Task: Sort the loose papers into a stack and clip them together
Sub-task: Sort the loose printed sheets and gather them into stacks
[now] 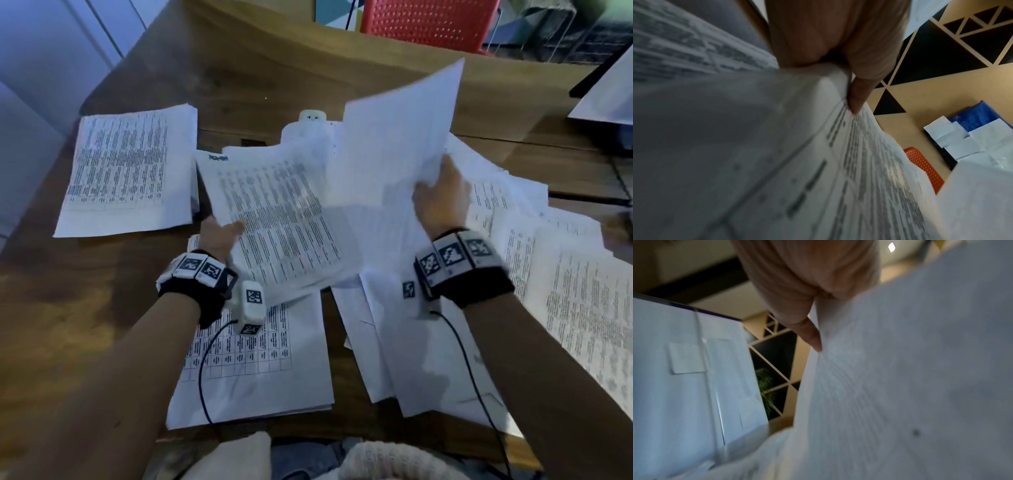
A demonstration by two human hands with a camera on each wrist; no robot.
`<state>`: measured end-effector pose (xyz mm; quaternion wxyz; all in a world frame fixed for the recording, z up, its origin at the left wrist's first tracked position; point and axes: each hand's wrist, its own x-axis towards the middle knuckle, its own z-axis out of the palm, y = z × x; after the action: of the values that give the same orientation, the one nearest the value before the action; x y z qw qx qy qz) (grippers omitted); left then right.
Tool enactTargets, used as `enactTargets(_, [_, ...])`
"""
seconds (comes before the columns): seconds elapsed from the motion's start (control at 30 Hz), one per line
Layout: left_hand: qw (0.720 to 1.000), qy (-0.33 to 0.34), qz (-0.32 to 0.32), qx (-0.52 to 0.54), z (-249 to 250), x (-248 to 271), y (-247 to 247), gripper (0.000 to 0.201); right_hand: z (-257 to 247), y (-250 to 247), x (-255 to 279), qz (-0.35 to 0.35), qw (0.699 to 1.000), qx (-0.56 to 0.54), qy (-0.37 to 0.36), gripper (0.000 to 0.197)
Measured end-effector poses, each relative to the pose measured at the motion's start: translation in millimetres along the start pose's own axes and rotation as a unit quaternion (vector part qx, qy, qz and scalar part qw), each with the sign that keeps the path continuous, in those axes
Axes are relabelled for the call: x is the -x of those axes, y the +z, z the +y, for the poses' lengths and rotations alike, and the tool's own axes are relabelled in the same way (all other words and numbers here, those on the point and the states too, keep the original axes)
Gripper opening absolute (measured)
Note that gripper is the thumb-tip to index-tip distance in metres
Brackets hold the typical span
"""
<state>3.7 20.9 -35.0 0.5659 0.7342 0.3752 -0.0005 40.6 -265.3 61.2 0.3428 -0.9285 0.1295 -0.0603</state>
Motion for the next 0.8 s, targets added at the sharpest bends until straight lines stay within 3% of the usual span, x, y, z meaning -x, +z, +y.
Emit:
enactTargets(0.07, [0.998,0.0,-0.058,0.006,-8,10,6,0.046,-21,-14,2,0.062,0.993,0.0,-0.101,0.042])
enactTargets(0.13, [0.995,0.008,-0.099,0.02,-17,18,14,0.039,-40,-16,14,0.078,0.98,0.003,-0.181,0.057])
enactTargets(0.23, [0.991,0.002,-0.121,0.057,-23,28,25,0.024,-53,8,46,-0.025,0.963,0.128,-0.234,0.062])
enactTargets(0.27, [0.991,-0.006,-0.121,0.062,-22,32,28,0.027,-53,20,59,-0.076,0.952,0.173,-0.241,0.059])
enactTargets(0.37, [0.976,-0.071,-0.145,0.145,-20,45,34,0.08,-44,63,87,-0.19,0.926,0.234,-0.228,0.052])
enactTargets(0.47, [0.932,-0.039,-0.194,0.304,-24,48,35,0.086,-32,94,102,-0.268,0.904,0.255,-0.214,0.048])
enactTargets(0.53, [0.95,-0.048,-0.202,0.233,-20,52,34,0.091,-24,107,106,-0.304,0.889,0.255,-0.229,0.046])
enactTargets(0.6, [0.988,-0.051,-0.13,0.066,-18,52,39,0.064,-16,113,109,-0.341,0.869,0.254,-0.255,0.05])
enactTargets(0.67, [0.999,-0.016,-0.048,-0.019,-20,45,42,0.033,-8,110,108,-0.35,0.864,0.247,-0.263,0.056])
enactTargets(0.8, [0.999,-0.014,0.011,-0.04,-13,27,35,0.041,15,90,94,-0.341,0.886,0.265,-0.167,0.089])
